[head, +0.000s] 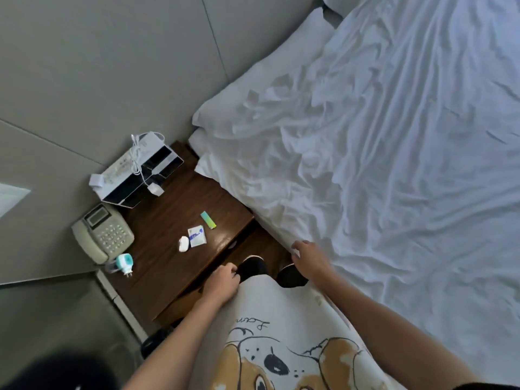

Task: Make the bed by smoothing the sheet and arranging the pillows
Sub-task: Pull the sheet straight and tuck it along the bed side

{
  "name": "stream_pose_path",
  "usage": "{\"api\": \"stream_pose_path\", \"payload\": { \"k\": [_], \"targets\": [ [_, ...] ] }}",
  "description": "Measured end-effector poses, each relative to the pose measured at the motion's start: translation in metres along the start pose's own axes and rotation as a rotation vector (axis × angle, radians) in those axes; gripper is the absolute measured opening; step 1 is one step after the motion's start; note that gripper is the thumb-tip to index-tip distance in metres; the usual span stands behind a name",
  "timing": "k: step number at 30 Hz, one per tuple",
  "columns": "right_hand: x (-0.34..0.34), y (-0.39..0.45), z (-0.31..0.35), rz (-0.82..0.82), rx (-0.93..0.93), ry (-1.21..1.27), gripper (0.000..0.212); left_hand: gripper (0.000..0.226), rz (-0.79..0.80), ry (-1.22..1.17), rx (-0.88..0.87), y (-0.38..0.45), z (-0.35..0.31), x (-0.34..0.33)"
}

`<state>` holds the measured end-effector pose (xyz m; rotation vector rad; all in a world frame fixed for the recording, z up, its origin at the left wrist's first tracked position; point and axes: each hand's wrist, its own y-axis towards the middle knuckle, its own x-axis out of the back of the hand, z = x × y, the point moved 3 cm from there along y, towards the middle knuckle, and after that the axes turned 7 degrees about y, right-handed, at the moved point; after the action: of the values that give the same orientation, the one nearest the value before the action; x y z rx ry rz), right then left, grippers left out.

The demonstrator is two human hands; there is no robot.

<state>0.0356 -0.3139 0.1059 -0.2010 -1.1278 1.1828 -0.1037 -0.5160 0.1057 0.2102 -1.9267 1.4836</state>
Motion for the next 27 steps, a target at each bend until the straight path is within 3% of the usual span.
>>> {"api": "stream_pose_path", "payload": {
  "k": [7,13,17,21,24,27],
  "targets": [
    [0.076,0.084,0.009,-0.155,-0.050,0.093,0.034,0.033,-0.031,0.066,-0.037,0.087,-0.054,0.113],
    [0.057,0.144,0.015,0.034,-0.141,0.017,0.050,0.036,-0.104,0.237,-0.126,0.212,-0.076,0.208],
    [0.033,0.205,0.026,0.068,-0.132,-0.007,0.066,0.046,-0.234,0.248,-0.203,0.309,-0.112,0.251],
    [0.009,0.262,0.039,0.073,-0.113,-0.041,0.071,0.076,-0.488,0.110,-0.205,0.385,-0.137,0.284],
    [-0.010,0.297,0.042,0.073,-0.135,-0.065,0.083,0.108,-0.400,0.045,-0.172,0.434,-0.146,0.292],
    [-0.033,0.320,0.028,0.158,-0.267,-0.041,0.097,0.117,-0.319,0.065,-0.155,0.472,-0.158,0.279]
  ]
}}
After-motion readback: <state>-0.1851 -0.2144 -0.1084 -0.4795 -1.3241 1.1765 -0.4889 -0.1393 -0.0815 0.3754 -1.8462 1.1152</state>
